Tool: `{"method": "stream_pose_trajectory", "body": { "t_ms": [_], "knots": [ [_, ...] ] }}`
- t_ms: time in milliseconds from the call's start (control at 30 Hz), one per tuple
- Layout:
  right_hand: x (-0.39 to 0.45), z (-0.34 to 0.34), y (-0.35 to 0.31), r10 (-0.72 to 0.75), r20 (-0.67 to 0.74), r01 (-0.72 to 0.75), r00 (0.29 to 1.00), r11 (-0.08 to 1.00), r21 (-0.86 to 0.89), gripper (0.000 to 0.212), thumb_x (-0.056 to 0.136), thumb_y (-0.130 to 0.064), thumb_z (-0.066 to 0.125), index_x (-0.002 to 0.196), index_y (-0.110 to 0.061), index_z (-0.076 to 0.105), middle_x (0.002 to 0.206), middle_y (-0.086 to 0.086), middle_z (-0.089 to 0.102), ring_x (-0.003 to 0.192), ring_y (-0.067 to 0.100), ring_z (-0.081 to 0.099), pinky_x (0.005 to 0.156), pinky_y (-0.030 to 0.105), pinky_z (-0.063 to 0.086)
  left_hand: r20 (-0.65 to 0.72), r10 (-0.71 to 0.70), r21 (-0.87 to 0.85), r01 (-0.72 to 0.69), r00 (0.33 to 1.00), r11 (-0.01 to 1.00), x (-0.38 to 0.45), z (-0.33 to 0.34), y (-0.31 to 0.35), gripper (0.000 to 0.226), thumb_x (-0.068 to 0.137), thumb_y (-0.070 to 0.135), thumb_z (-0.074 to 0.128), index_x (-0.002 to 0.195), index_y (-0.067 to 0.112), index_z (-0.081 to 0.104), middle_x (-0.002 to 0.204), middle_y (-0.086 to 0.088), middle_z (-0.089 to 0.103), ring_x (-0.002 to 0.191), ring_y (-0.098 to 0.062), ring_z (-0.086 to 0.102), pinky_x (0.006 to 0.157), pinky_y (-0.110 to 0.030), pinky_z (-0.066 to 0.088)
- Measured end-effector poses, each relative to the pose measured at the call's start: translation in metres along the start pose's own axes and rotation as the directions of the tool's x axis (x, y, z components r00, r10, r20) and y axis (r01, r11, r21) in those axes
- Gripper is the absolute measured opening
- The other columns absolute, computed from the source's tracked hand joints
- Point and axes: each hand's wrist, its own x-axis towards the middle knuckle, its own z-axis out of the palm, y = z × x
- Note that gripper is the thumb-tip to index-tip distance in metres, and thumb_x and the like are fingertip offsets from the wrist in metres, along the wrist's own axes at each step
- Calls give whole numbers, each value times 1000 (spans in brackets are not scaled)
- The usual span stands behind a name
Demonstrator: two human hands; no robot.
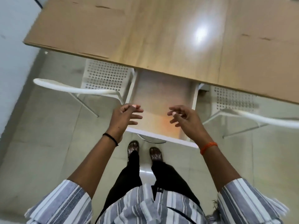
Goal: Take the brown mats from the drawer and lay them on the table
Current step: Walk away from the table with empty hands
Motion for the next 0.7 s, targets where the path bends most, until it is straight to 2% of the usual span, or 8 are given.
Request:
{"method": "stream_pose_trajectory", "body": {
  "t_ms": [133,233,333,467,567,633,700],
  "knots": [
    [-24,27,39,285,-128,-258,950,946,197,16,98,-8,54,107,-10,67,99,12,74,74,21,71,67,31,58,5,-201,8,201,980,980,13,-14,-46,22,98,19,49,97,11,69,94,-8,75,82,-23,70,68,-31,53],
    [-41,49,53,490,-233,-403,840,851,337,12,96,-13,60,93,-5,69,90,14,75,73,24,72,66,30,59,-39,-324,39,325,945,945,23,-28,-69,20,96,18,53,93,8,70,93,-11,75,78,-23,70,71,-32,53],
    [-53,66,65,633,-301,-474,713,752,458,16,94,-17,63,82,-7,67,88,16,73,75,26,72,65,32,60,-48,-454,35,455,890,890,30,-42,-83,22,95,22,55,85,8,68,87,-11,73,67,-16,70,68,-29,51],
    [-52,74,74,726,-297,-447,620,638,627,13,95,-13,63,91,-1,63,94,14,67,86,31,69,66,34,58,-93,-505,-19,506,858,862,38,-50,-90,26,95,20,57,75,6,64,74,-6,70,50,-10,68,61,-27,53],
    [-42,74,71,756,-285,-345,589,554,758,12,97,-2,57,86,2,59,91,17,62,86,34,67,67,35,61,-163,-485,-65,481,859,874,47,-48,-88,21,92,13,63,74,2,63,74,-11,68,46,-10,67,48,-22,55],
    [-36,72,69,761,-280,-300,585,524,797,10,97,3,51,91,6,58,94,22,61,81,32,68,64,31,62,-172,-491,-108,479,854,871,53,-46,-86,19,90,10,65,74,0,63,71,-10,67,46,-9,66,50,-19,56],
    [-27,68,69,756,-284,-281,590,522,806,12,97,5,48,103,10,57,100,26,63,85,35,68,65,31,62,-171,-500,-158,477,849,864,62,-43,-82,19,89,9,66,73,0,63,63,-7,67,48,-11,67,55,-20,58]
  ]
}}
